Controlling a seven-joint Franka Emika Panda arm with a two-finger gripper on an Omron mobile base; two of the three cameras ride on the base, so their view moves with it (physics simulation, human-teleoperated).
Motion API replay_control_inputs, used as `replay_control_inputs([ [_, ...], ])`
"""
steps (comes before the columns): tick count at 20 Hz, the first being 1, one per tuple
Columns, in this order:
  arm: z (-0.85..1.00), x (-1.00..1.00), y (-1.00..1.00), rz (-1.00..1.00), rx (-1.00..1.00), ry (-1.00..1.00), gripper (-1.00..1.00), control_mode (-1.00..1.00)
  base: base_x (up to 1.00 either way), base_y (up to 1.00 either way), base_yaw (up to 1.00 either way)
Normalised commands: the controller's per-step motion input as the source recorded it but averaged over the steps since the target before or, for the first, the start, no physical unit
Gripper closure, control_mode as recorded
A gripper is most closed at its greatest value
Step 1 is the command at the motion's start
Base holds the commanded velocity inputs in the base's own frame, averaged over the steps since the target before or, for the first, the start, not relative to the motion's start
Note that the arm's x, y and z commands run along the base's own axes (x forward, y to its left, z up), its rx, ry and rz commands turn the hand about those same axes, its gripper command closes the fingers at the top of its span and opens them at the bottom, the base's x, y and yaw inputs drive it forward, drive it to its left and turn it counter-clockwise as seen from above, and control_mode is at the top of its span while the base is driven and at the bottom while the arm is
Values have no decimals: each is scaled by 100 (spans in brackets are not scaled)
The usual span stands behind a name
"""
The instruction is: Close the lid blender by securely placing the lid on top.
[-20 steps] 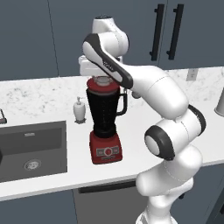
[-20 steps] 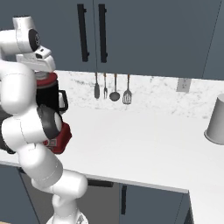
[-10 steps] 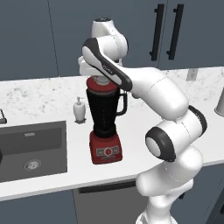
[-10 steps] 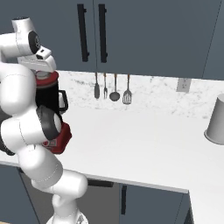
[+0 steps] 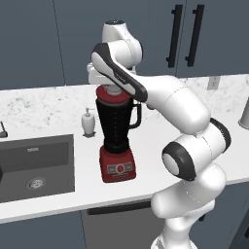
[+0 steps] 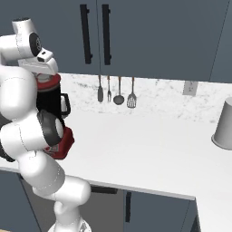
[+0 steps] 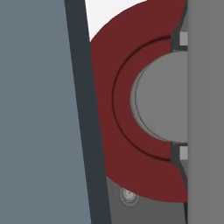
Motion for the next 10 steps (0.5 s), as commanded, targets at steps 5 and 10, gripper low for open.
replay_control_inputs([
  [5,-10,-36,2,0,0,0,100,-100,0,0,0],
  [10,4,-46,0,0,0,2,100,-100,0,0,0],
])
